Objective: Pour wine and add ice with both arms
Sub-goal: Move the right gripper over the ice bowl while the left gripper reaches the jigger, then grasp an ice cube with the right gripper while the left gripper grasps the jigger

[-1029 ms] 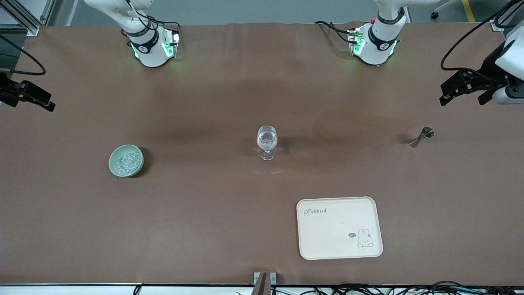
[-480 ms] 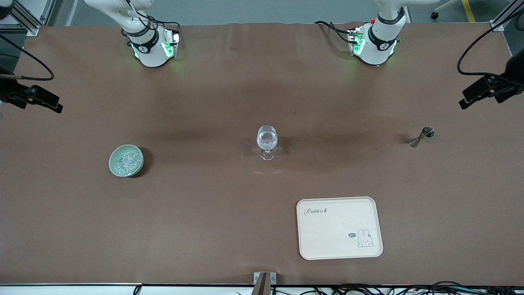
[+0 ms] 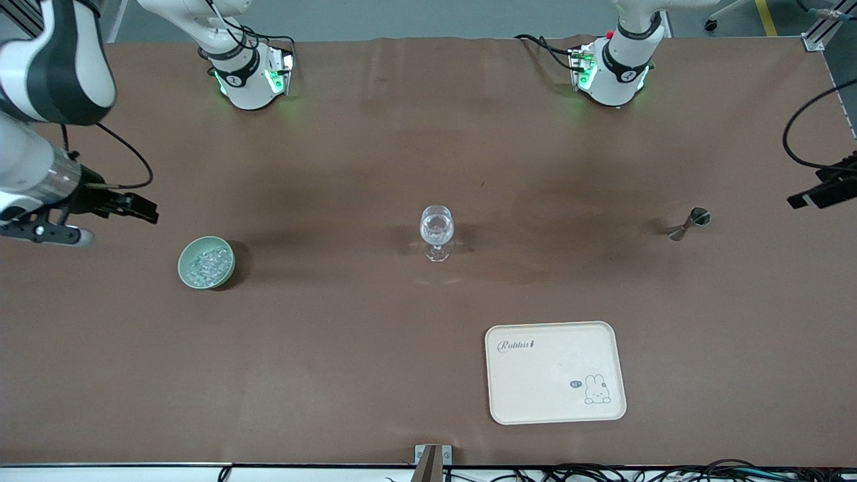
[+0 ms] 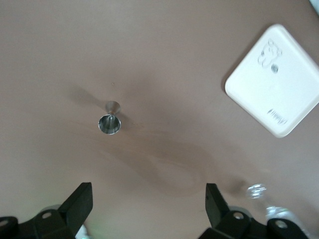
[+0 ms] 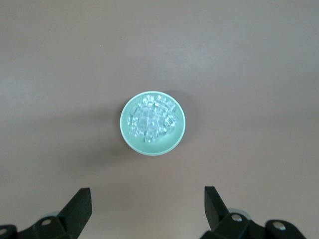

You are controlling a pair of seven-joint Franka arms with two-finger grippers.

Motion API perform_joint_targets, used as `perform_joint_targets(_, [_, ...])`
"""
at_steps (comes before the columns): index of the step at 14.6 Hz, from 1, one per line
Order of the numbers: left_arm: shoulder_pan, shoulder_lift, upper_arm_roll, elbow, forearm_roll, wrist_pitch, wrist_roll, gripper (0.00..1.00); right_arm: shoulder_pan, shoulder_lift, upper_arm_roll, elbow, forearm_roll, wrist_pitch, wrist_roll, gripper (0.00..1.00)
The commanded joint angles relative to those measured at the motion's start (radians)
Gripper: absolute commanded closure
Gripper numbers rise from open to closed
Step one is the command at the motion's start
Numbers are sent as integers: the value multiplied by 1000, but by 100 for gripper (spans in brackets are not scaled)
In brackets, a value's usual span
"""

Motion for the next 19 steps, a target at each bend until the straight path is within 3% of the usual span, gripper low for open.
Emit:
perform_joint_targets(1, [-10,99,122,13,-118,-12,-19,0,-8,36,-1,-114,2,163,-12,0])
perform_joint_targets(5, [2,283,278,8,-320,-72,-19,0,-29,148,-1,-235,1,474,-29,0])
perform_joint_targets(7, [9,374,317,4,-388,-116,-7,0,-34,220,-1,-246,2,565,-79,0])
perform_joint_targets(10, [42,490,335,2,-523,-123,-7,0,-31,261,-1,-246,1,588,-83,3])
perform_joint_targets(14, [45,569,360,-70,-652,-121,-13,3,-29,301,-1,-247,1,633,-86,24])
perform_joint_targets(19, [56,653,363,-159,-721,-118,63,3,-23,317,1,-249,2,635,-84,36])
